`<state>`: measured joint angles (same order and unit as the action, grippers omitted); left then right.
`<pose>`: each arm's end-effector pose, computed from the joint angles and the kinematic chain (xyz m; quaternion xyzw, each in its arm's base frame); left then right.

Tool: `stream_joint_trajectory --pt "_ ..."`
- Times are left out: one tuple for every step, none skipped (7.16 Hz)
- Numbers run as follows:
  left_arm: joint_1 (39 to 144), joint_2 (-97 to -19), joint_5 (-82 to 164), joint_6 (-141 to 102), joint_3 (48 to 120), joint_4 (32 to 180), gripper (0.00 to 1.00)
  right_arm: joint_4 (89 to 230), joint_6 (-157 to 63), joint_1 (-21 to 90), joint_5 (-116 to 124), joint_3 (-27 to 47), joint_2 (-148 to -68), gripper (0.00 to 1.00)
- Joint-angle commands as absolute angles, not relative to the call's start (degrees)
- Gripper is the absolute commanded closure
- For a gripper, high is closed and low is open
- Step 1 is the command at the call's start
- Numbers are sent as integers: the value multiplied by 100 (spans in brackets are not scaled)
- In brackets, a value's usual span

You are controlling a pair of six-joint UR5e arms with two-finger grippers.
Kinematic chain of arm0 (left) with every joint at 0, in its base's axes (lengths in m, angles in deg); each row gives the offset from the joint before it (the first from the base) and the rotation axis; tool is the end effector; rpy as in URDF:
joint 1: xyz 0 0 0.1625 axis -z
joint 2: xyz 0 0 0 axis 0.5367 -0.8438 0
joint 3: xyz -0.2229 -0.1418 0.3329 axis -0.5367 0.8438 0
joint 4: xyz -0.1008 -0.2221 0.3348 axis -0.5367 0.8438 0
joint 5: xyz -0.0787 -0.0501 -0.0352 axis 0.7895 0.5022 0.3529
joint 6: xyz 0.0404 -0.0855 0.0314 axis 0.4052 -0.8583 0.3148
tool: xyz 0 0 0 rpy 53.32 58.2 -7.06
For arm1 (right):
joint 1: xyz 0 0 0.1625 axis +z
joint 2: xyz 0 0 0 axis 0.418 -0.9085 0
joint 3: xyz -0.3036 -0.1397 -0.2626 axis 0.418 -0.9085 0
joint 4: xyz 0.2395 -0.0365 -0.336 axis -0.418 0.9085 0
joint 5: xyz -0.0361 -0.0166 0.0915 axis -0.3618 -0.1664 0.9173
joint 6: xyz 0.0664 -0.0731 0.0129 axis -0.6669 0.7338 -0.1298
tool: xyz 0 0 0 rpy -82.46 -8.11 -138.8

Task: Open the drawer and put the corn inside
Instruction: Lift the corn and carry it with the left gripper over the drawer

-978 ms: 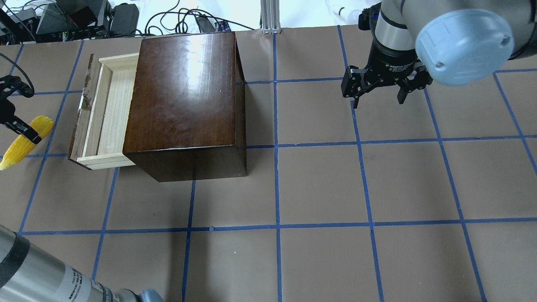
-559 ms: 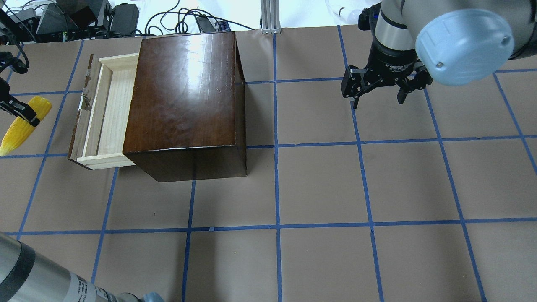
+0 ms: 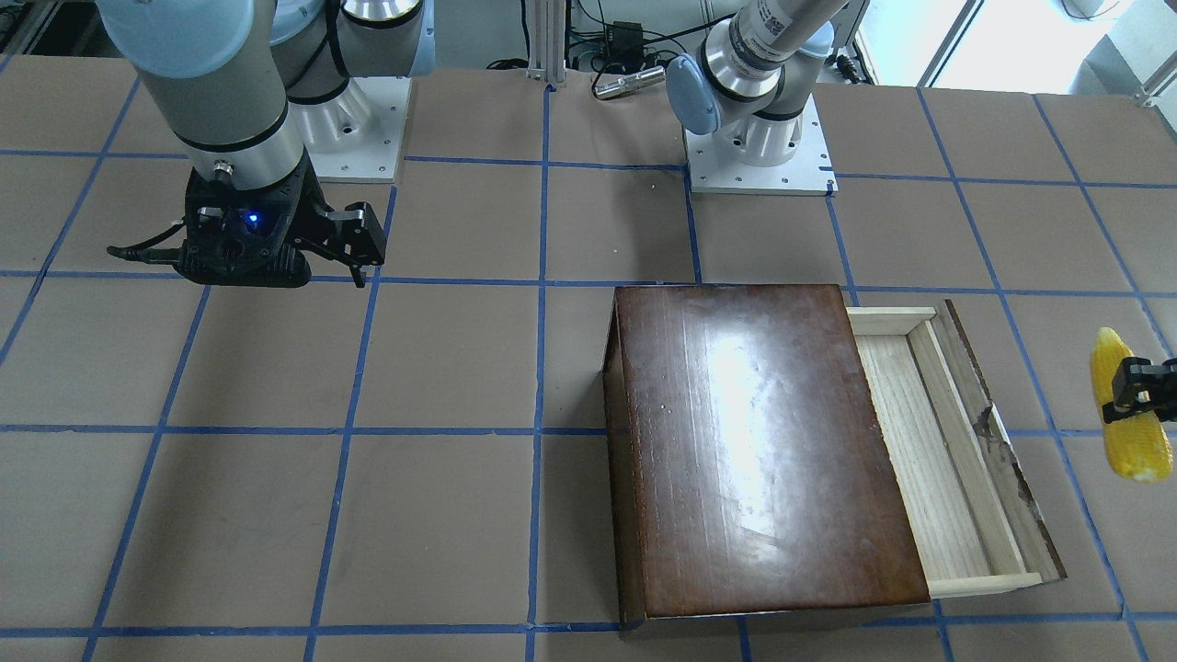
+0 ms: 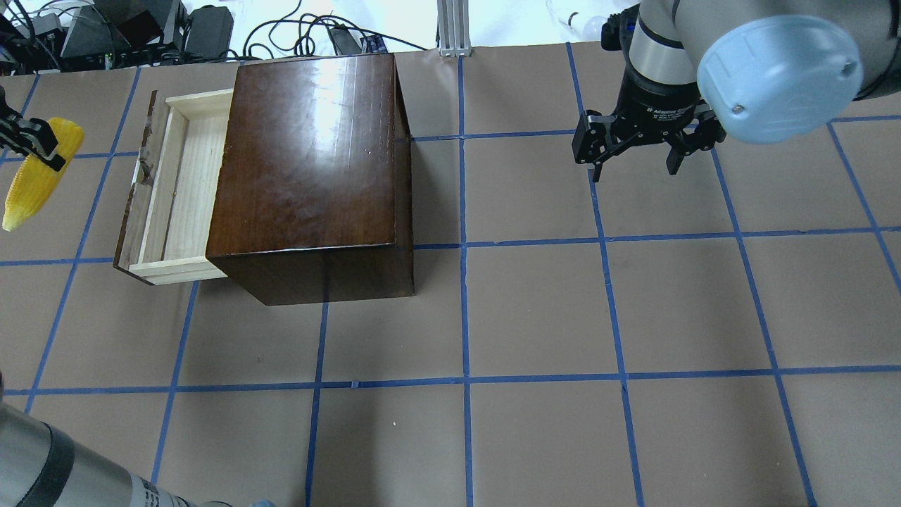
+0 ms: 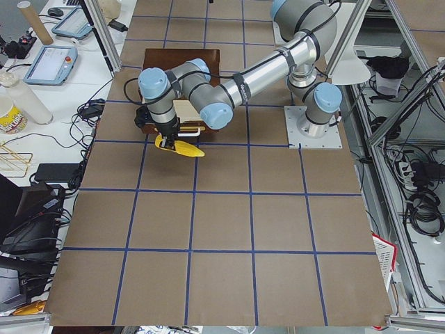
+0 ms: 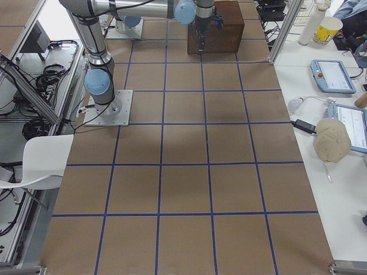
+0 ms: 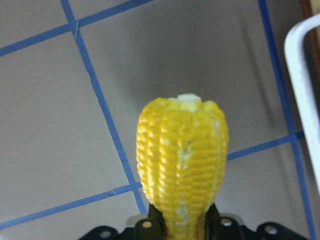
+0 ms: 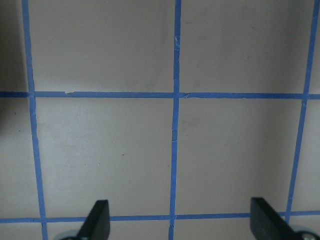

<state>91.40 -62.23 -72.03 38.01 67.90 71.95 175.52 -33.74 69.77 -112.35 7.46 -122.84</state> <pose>0.2269 -0.6295 0.3897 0.1009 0.9947 0.0187 0.0044 0.1680 -0.5133 0.4431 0.0113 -0.9993 -0.0204 0.0304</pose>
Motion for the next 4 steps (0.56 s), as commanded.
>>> stream_joint_trajectory --pt "9634 -6033 -7184 2846 6687 7382 100 17557 -3374 6977 -11228 746 -12280 0" --pt "9792 -5963 -7166 2277 6678 7443 100 17557 -3374 6977 -11228 746 -12280 0" --pt "10003 -5988 -6896 1863 6678 7444 100 17549 -3374 6977 -11228 746 -12280 0" --pt "10205 -5997 -6780 1450 6695 7444 100 17549 -3374 6977 -11228 746 -12289 0"
